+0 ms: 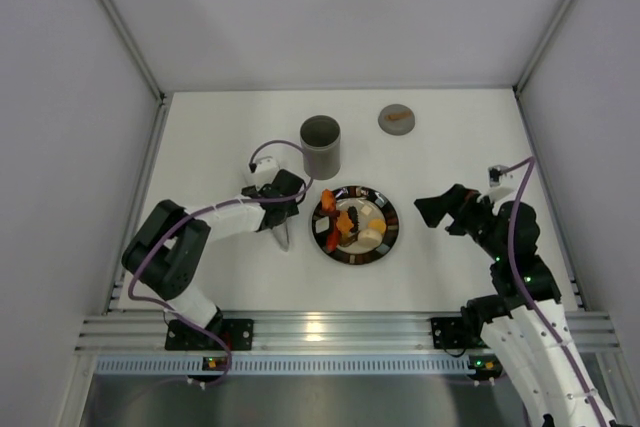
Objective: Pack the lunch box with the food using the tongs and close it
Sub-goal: Adjust the clamp at the center of the board.
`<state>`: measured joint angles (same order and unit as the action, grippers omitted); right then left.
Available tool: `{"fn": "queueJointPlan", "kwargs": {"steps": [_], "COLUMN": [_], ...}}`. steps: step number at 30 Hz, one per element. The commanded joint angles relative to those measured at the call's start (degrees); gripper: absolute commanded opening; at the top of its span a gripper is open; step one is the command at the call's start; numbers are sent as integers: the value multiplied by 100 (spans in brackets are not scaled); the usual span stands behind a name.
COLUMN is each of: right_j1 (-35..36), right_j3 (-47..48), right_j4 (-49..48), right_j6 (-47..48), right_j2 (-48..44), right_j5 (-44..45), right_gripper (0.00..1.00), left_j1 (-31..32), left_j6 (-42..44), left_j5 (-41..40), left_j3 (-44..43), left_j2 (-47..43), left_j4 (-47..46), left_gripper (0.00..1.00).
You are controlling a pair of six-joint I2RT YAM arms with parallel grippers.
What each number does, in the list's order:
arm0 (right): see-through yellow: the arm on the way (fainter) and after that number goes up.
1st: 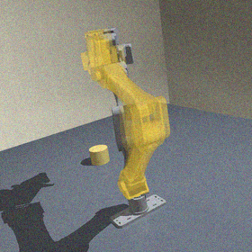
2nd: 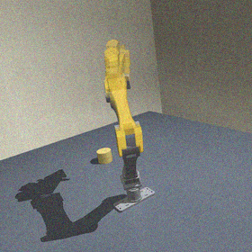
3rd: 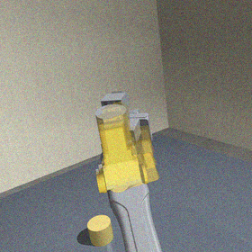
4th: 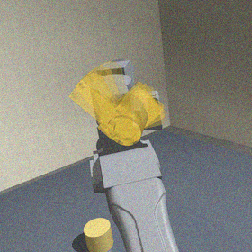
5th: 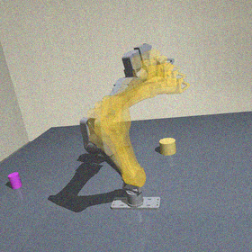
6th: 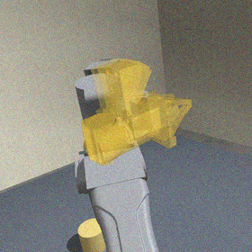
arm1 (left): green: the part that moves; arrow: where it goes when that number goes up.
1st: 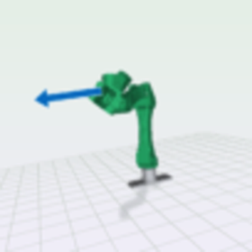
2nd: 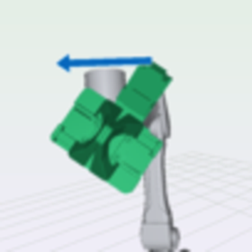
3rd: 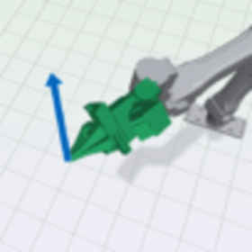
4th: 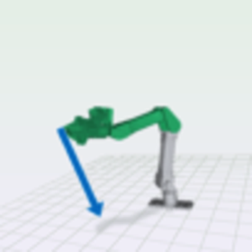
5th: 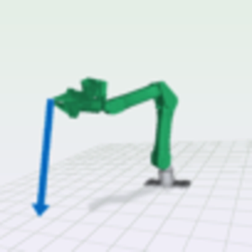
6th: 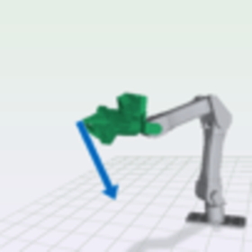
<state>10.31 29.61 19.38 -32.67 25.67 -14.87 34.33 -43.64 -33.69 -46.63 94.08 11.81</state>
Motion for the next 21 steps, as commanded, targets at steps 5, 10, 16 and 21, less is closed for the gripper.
{"fn": "queueJointPlan", "kwargs": {"steps": [5,10,16,21], "right_j1": [-64,-64,-64,-64], "right_j3": [-130,-139,-157,-174], "right_j4": [-4,40,58,84], "right_j6": [-214,-223,-240,-249], "right_j2": [-229,-264,-317,-317], "right_j5": [-16,20,28,37], "right_gripper": [100,99,100,100], "left_j1": [4,13,13,4], "left_j6": [-91,-663,-1085,-1130], "left_j5": [426,346,293,372], "left_j3": [215,479,585,646], "left_j2": [-284,-628,-611,-435], "left_j4": [831,858,963,779], "left_gripper": [82,84,89,88]}}
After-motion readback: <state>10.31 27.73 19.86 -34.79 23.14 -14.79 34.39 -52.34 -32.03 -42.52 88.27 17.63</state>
